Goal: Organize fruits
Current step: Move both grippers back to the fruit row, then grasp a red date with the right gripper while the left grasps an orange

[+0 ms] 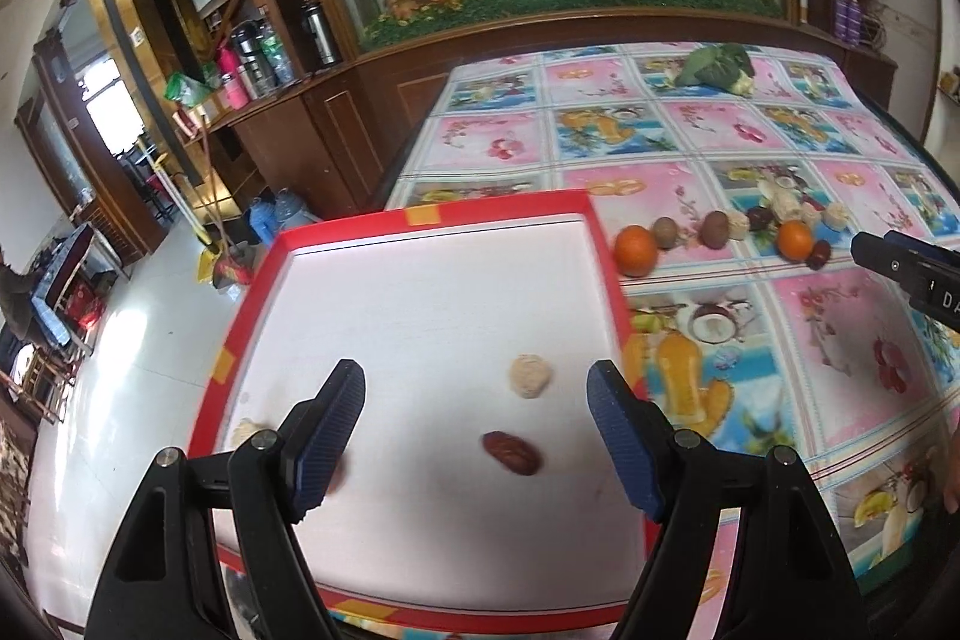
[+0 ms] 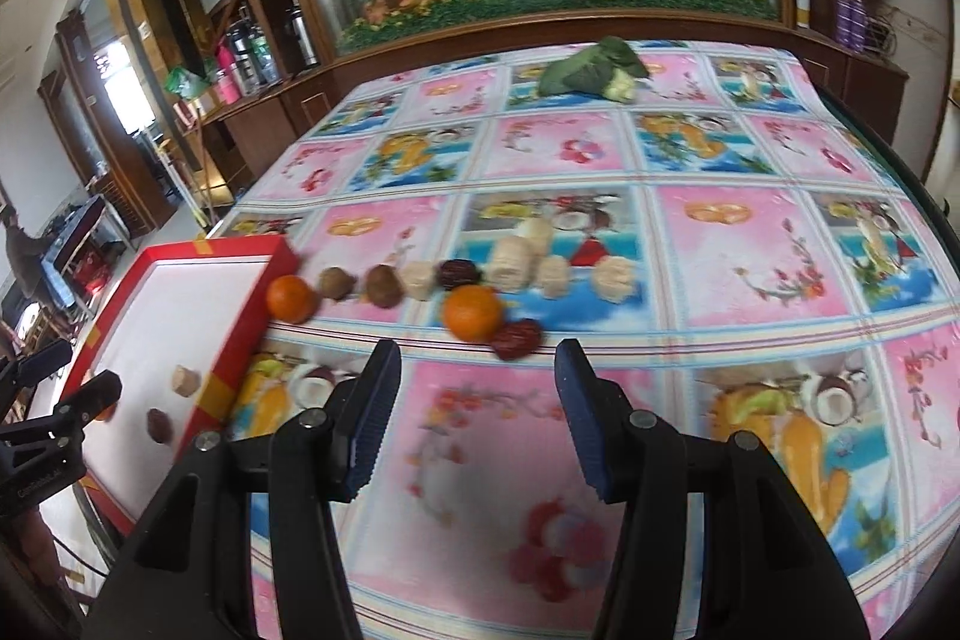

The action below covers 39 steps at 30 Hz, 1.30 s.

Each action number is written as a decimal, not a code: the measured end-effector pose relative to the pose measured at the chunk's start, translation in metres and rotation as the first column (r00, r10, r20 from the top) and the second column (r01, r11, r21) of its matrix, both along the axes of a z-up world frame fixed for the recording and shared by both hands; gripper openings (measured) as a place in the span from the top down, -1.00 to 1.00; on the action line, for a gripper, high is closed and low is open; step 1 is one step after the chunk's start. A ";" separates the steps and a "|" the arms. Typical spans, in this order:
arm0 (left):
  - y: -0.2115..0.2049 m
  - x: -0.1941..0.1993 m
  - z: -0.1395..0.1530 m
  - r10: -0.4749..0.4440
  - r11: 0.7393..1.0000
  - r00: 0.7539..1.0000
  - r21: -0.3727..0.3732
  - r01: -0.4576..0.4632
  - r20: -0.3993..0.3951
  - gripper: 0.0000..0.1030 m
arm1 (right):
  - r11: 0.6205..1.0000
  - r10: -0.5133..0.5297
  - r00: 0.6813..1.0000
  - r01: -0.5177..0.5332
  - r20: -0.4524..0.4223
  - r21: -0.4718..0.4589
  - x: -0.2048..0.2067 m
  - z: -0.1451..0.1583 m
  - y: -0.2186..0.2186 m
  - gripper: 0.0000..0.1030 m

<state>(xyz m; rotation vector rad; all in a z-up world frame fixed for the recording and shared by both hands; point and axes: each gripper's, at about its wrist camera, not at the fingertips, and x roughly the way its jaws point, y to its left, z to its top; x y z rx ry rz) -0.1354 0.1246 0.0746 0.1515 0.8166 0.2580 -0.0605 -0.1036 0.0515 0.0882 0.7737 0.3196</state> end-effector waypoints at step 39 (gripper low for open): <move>-0.102 0.109 -0.026 -0.266 0.962 0.951 -0.106 0.252 -0.155 -0.49 | 0.991 0.010 0.997 -0.020 -0.073 -0.131 0.065 -0.028 -0.016 0.40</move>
